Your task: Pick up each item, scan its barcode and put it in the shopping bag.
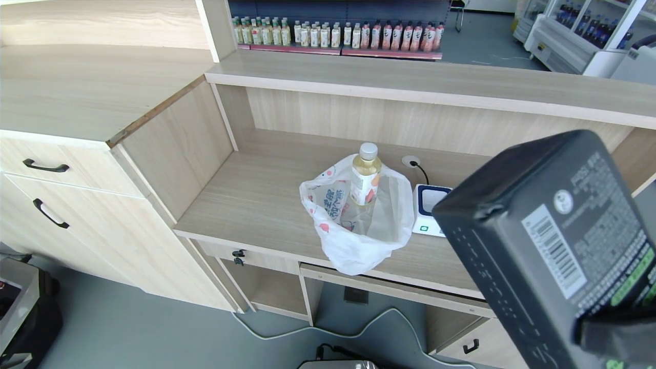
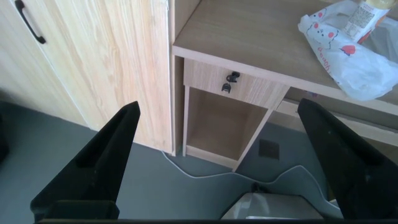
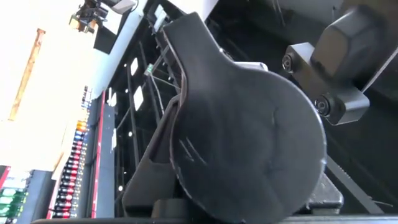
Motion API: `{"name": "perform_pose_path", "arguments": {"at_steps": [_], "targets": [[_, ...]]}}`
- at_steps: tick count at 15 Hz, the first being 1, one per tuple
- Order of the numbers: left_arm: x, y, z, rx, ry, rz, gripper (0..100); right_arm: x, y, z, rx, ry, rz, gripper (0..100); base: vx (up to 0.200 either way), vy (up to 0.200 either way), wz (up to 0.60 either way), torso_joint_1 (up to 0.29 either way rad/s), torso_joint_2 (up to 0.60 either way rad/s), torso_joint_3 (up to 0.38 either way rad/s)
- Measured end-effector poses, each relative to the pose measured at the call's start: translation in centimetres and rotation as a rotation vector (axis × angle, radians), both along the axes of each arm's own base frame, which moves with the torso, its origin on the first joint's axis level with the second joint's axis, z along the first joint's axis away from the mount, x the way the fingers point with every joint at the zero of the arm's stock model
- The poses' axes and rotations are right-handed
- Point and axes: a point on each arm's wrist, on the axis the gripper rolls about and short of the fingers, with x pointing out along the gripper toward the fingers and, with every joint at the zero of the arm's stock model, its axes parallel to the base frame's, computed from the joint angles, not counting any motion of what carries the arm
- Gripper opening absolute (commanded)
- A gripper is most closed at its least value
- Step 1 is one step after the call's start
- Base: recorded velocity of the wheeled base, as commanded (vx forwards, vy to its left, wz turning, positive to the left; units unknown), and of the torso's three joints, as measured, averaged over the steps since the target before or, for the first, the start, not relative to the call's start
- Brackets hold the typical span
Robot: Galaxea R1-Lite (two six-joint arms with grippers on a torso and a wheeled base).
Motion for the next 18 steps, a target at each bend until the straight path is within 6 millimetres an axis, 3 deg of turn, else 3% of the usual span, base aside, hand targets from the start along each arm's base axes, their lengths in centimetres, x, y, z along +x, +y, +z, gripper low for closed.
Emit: {"name": "perform_pose_path", "arguments": {"at_steps": [18], "targets": [[0.0,0.0,0.0,0.000,0.000,0.000,100,-1.0,-1.4,0.2,-0.041,-0.007,0.018,0,0.000,0.000,0.00,0.000,0.00,0.000]]}}
